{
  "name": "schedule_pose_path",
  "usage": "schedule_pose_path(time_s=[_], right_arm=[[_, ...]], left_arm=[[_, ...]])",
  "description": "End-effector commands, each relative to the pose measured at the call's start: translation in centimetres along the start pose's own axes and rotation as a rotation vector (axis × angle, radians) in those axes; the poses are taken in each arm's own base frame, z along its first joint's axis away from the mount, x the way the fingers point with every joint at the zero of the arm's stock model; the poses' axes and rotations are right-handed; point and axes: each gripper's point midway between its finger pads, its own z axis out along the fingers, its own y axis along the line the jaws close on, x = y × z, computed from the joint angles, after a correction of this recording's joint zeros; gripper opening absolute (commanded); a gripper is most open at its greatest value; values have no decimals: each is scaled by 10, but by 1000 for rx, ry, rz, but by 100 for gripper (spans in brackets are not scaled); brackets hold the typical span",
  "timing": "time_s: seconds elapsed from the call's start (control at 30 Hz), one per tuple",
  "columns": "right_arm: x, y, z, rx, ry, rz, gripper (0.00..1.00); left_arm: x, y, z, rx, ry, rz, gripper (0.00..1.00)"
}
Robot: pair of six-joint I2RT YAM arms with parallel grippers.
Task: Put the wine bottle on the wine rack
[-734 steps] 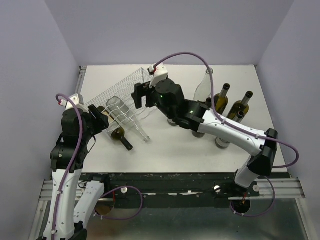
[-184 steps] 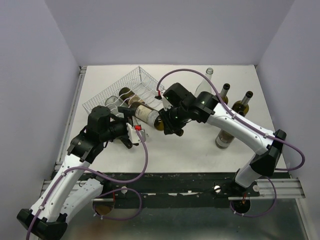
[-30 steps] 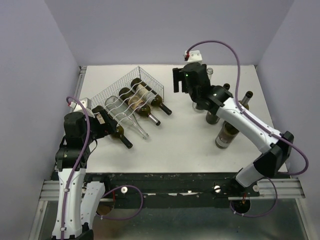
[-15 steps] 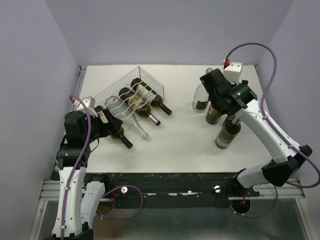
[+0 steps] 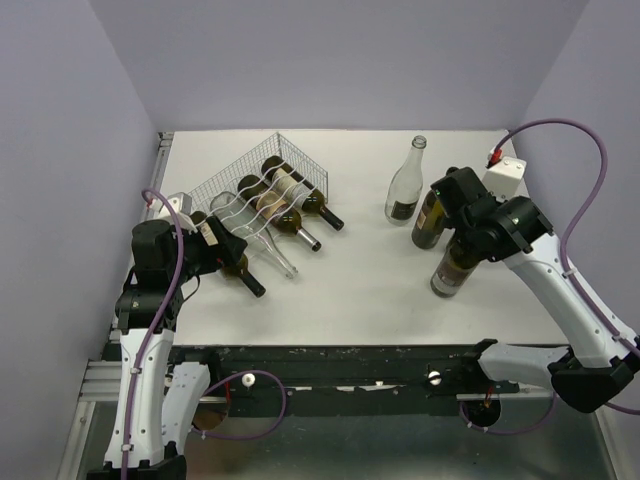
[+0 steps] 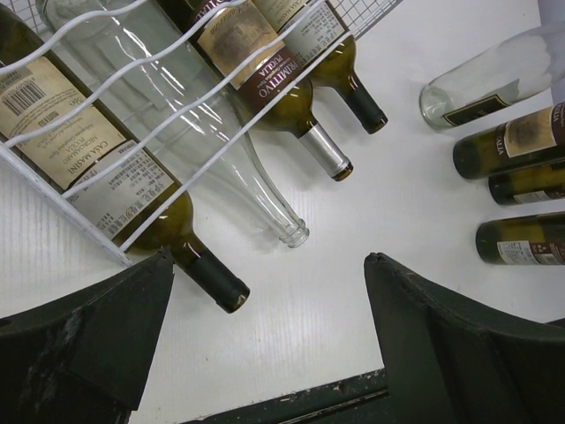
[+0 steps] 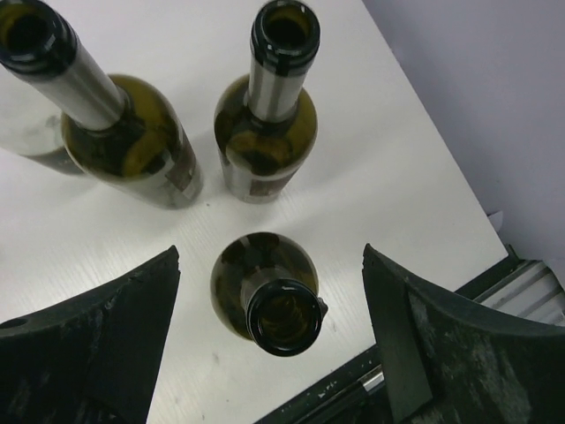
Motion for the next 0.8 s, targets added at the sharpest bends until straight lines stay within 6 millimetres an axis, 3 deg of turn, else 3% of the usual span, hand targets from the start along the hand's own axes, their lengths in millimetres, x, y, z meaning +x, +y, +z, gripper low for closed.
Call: schedule_pose_path(time_s=[0.0,0.17,0.47,0.6,0.77], right_arm=[[16,10,-2,-83,40,83,86],[20,21,1,-123,54,76,67],[20,23,7,-91,53,19,35],[14,24,5,-100,40,6,4],[-5,55,-16,-314,44,-4,1]], left_arm=[[-1,-4,3,24,3,-12,99],[-2,-6,4,40,9,-3,99],[-2,-23,2,142,11,42,99],[0,-36,0,225,16,64,99],[6,-58,-6,364,30,114,99]])
